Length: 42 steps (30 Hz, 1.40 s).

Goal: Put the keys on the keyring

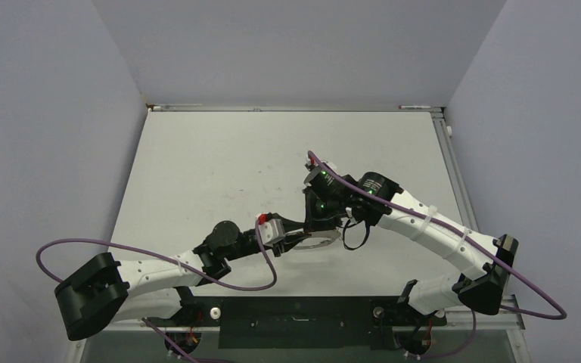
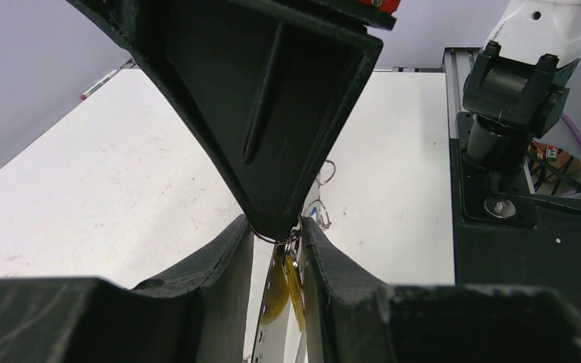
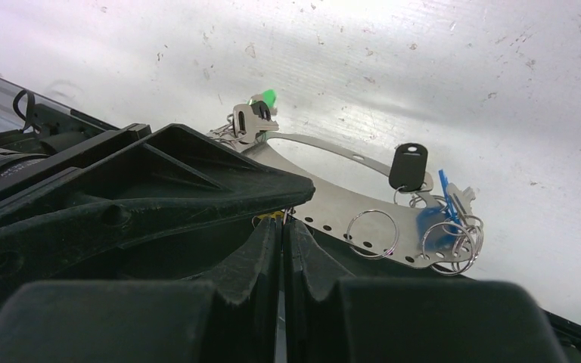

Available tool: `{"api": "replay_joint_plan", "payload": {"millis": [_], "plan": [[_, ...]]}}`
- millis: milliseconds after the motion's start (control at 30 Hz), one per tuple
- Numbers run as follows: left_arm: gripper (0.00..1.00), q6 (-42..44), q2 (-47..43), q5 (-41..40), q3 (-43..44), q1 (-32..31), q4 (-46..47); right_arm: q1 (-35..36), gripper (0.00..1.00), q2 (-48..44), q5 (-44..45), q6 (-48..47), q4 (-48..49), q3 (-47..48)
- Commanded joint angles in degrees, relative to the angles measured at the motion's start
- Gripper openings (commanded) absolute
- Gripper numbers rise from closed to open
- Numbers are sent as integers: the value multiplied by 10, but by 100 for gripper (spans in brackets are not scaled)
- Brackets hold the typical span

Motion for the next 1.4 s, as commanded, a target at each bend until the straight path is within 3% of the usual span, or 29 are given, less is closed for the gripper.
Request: {"api": "replay_joint_plan", "payload": {"millis": [0,133,300,400,633,1000,1367], "plan": [[10,18,-5,-2,20,-7,-5,3,5,-25,5,8,25,30],[0,16,-12,-7,18,-8,-5,3,5,-28,-1,10,37,26],[0,-7,-15,0,26,-8,-13,3,45,-38,-2,17,58,15],[0,-23,-16,1,28,-7,-13,3,52,-45,14,17,59,15],[0,-79,-22,-9,18,-6,25,4,44,-67,46,26,73,-13],[0,-171,-29,-25,4,0,78,50,39,-106,114,70,112,-85],[0,-186,-31,-35,7,1,74,61,23,-107,124,73,123,-87]]}}
